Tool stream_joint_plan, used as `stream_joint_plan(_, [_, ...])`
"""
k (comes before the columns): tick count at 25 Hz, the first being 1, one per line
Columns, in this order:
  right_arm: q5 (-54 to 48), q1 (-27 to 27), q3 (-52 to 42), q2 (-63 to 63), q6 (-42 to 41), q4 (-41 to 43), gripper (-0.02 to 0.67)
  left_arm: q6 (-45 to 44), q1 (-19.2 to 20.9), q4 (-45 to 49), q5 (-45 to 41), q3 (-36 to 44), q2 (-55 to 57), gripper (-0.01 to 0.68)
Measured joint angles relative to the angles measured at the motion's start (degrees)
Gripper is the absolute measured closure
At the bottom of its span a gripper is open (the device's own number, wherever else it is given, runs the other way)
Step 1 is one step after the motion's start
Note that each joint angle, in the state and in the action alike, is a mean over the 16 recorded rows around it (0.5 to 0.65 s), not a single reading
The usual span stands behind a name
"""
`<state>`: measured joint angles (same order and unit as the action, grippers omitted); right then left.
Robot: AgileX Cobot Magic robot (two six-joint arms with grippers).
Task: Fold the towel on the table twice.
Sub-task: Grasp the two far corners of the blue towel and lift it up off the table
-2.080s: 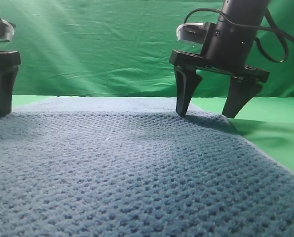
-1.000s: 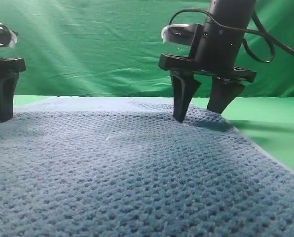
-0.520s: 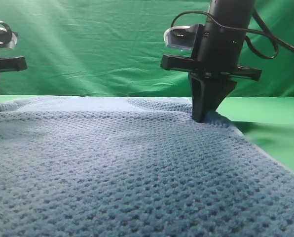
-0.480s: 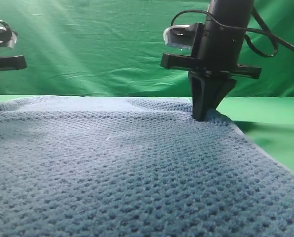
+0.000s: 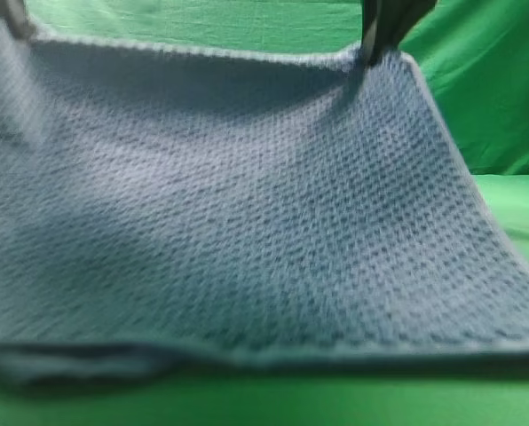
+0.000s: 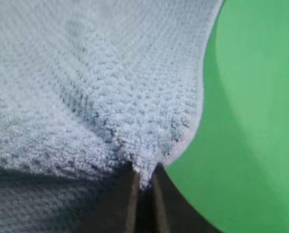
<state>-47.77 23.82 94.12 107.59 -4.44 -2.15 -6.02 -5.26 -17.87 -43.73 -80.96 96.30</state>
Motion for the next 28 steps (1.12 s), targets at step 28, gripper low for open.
stream_joint_plan(28, [24.51,-5.18,22.39,7.52,-1.43,2.86,0.649,-28.76,-2.36,-30.92,18.29,-29.20,13.19,0.673])
